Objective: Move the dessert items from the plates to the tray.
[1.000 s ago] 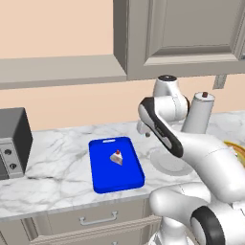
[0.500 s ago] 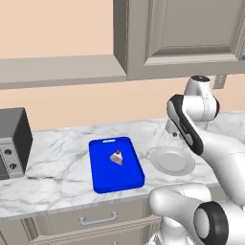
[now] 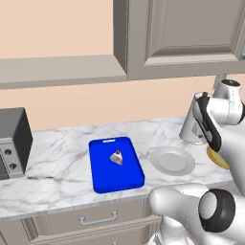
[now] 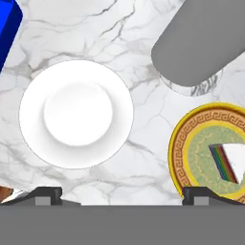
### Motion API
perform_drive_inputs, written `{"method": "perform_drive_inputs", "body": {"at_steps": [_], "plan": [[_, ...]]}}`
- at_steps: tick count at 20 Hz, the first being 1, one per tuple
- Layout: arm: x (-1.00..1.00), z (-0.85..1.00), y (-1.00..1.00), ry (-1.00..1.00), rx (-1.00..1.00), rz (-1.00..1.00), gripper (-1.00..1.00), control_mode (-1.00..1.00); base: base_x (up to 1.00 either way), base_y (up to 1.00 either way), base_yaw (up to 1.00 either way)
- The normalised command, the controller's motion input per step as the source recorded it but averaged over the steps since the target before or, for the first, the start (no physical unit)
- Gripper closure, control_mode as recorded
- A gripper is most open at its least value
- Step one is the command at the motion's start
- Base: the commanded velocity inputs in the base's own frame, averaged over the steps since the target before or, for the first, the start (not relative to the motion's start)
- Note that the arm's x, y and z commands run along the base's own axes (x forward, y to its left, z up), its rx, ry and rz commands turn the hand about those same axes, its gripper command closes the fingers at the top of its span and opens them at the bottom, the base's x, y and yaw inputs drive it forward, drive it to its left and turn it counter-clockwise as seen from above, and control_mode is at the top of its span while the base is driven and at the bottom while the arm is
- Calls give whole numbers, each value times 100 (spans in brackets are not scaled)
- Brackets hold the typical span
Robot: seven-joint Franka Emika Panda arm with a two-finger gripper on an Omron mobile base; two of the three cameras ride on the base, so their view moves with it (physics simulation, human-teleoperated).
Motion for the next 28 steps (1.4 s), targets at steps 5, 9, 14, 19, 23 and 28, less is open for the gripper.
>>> {"method": "perform_drive_inputs", "body": {"at_steps": [5, 9, 14, 19, 23, 28], "plan": [[0, 0, -83, 0, 0, -2, -100, -100, 0, 0, 0], [0, -1, -65, 4, 0, -5, -100, -100, 0, 0, 0], [0, -12, -63, 2, 0, -2, -100, -100, 0, 0, 0], [15, -38, -42, 1, 0, 0, -100, -100, 0, 0, 0], [18, -34, -19, 0, 0, 0, -100, -100, 0, 0, 0], [0, -27, -17, 0, 0, 0, -100, -100, 0, 0, 0]]}}
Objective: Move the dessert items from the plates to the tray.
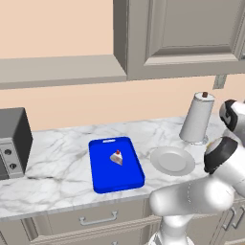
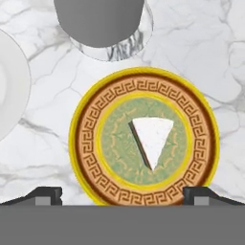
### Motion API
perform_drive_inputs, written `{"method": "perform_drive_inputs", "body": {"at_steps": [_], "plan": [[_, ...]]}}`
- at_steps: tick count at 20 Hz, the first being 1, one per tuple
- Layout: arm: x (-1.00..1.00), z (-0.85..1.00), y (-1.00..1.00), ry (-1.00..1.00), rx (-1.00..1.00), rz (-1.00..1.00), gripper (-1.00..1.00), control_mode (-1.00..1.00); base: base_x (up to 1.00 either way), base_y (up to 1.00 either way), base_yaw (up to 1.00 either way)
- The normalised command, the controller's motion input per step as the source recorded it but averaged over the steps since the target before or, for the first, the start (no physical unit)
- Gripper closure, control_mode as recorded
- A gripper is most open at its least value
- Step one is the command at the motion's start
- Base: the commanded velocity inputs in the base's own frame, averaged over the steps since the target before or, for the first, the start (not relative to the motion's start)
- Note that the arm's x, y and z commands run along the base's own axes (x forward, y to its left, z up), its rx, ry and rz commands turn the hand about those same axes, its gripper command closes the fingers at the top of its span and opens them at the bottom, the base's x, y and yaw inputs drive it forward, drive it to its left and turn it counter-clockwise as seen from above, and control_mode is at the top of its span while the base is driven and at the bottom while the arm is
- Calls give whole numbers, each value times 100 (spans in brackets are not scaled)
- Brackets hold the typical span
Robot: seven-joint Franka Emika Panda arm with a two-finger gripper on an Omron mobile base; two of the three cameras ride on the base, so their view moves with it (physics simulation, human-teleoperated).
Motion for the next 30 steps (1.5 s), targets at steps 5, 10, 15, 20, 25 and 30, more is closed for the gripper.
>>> {"method": "perform_drive_inputs", "body": {"at_steps": [5, 10, 15, 20, 25, 30], "plan": [[15, -42, -6, 0, 0, 3, -100, -100, 0, 0, 0], [23, -22, -12, 2, 0, 5, -100, -100, 0, 0, 0], [3, -1, -42, 1, 0, 1, -100, -100, 0, 0, 0], [10, -18, -15, 0, 0, 2, -100, -100, 0, 0, 0], [4, -30, -4, 0, 1, 3, -100, -100, 0, 0, 0], [0, -28, 0, 0, 3, 4, -100, -100, 0, 0, 0]]}}
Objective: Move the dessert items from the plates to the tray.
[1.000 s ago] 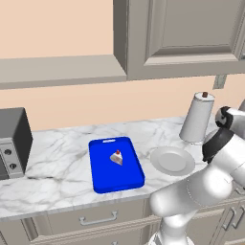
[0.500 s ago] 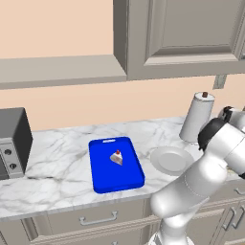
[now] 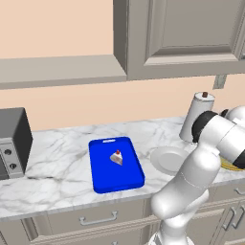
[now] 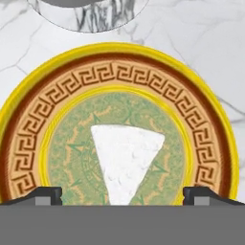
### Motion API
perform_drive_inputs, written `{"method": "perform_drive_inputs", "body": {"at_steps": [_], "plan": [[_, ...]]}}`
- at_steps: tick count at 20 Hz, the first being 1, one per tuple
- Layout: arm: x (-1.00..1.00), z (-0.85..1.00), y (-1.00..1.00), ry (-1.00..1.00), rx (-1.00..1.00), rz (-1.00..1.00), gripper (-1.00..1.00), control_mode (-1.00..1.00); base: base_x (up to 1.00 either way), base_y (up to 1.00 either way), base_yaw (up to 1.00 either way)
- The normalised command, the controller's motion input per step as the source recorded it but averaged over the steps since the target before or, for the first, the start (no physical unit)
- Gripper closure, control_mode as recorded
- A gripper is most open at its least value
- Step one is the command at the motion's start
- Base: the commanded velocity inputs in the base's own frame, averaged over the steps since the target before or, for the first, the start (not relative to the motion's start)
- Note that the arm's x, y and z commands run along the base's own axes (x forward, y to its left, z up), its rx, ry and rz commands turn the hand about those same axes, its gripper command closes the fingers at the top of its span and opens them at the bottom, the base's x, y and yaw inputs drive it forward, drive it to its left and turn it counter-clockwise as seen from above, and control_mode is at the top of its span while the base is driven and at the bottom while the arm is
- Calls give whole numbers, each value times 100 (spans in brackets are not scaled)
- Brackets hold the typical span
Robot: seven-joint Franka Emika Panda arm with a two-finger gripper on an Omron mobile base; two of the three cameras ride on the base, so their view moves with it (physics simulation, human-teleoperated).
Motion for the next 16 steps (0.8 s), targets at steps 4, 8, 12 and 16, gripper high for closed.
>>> {"method": "perform_drive_inputs", "body": {"at_steps": [4, 8, 12, 16], "plan": [[0, -2, 0, 0, 3, 3, -100, -100, 0, 0, 0], [0, -4, 4, 0, 2, 4, -100, -100, 0, 0, 0], [0, -8, 16, 0, 1, 2, -100, -100, 0, 0, 0], [0, -17, 15, 0, 0, 0, -100, -100, 0, 0, 0]]}}
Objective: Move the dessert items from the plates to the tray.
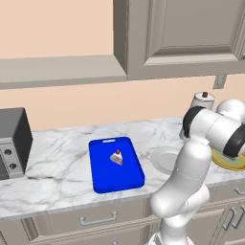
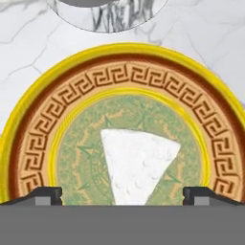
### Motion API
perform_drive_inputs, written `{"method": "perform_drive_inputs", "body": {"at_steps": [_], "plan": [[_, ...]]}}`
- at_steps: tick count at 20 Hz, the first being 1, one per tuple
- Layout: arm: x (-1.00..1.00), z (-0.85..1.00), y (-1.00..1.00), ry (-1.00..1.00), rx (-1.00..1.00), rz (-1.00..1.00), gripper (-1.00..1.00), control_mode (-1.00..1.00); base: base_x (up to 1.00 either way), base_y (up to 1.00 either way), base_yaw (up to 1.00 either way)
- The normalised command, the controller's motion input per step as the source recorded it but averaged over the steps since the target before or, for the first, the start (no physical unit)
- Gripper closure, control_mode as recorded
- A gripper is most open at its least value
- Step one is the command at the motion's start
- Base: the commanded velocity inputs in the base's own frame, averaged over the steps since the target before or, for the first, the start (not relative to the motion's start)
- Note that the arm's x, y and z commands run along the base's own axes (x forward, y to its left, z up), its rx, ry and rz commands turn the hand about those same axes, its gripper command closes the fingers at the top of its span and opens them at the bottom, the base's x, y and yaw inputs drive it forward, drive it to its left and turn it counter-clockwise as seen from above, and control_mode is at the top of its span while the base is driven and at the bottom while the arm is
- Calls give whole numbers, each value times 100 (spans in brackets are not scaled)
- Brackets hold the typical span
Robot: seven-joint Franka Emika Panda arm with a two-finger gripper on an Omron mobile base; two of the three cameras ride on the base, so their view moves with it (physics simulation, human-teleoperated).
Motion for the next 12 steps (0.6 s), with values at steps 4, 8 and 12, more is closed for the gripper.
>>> {"method": "perform_drive_inputs", "body": {"at_steps": [4, 8, 12], "plan": [[2, -38, 9, 0, 0, 0, -100, -100, 0, 0, 0], [6, -33, 1, 0, 0, 0, -100, -100, 0, 0, 0], [10, -18, 0, 0, 0, 0, -100, -100, 0, 0, 0]]}}
